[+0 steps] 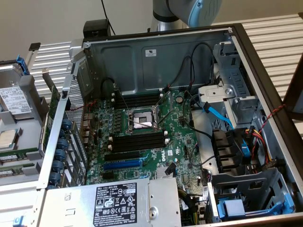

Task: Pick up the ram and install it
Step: 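Pick up the ram and move it above insertion slot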

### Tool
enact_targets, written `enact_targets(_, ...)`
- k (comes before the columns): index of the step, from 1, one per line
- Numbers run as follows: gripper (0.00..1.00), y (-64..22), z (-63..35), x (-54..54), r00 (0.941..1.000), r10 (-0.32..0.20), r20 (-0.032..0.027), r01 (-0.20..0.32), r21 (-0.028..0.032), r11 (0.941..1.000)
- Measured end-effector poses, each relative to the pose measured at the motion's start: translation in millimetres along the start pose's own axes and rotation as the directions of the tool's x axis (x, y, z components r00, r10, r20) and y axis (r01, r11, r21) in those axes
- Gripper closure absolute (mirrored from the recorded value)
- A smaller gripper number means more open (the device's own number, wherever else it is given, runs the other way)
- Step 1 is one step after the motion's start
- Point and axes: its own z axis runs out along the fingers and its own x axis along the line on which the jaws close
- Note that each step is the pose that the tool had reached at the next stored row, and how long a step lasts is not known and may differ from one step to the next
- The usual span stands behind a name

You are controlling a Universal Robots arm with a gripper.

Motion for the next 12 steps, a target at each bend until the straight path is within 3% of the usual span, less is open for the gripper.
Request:
enact_targets(2, 0.89, 0.0, 2.1, 0.1, 1.0, -0.007, -0.0004, 0.007, 0.0042, 1.0)
enact_targets(9, 0.89, 0.0, 13.7, 0.5, 0.9999, -0.013, -0.001, 0.013, 0.0072, 0.9999)
enact_targets(12, 0.89, -0.1, 18.4, 0.6, 0.9999, -0.011, -0.0015, 0.011, 0.0126, 0.9999)
